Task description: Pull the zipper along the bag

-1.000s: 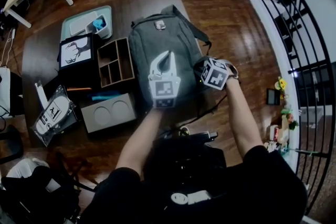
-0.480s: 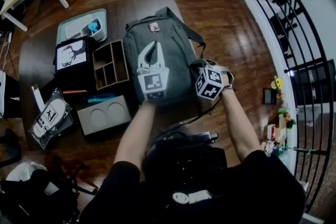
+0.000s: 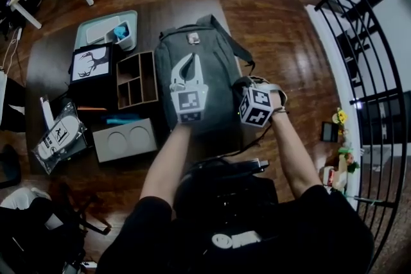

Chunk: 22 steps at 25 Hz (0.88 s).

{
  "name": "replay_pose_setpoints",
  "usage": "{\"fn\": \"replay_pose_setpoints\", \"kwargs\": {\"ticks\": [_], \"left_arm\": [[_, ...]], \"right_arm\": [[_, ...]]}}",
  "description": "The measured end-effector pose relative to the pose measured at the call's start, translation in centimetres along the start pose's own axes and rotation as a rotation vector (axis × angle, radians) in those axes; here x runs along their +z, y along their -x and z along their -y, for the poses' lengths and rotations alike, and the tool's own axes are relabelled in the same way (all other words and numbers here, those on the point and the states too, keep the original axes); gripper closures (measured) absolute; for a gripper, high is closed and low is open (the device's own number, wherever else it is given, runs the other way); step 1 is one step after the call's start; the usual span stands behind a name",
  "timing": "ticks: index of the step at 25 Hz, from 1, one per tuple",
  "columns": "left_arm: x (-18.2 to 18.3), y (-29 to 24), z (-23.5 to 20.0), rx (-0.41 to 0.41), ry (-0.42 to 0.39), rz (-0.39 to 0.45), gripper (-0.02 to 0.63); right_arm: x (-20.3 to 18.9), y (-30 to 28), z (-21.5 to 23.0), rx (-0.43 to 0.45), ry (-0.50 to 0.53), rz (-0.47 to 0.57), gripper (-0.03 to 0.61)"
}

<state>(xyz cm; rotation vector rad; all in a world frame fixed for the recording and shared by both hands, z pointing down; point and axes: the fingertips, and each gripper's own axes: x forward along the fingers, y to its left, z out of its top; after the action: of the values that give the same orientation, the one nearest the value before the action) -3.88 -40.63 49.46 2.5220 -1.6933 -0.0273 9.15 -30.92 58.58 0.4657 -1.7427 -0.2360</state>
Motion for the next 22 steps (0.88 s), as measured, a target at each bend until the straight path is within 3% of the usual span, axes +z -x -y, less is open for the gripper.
{"fn": "replay_pose_setpoints", "kwargs": {"ticks": [7, 22], "left_arm": [[-0.7, 0.0, -0.3, 0.022, -0.021, -0.021, 0.614], [-1.4, -0.7, -0.4, 0.024, 0.027, -0.039, 0.614]], "right_arm": [[0.6, -1.0, 1.8, 0.011, -0.005, 0.017, 0.563], [1.6, -3.8, 5.9, -0.014, -0.078, 0.054, 0.561]]}}
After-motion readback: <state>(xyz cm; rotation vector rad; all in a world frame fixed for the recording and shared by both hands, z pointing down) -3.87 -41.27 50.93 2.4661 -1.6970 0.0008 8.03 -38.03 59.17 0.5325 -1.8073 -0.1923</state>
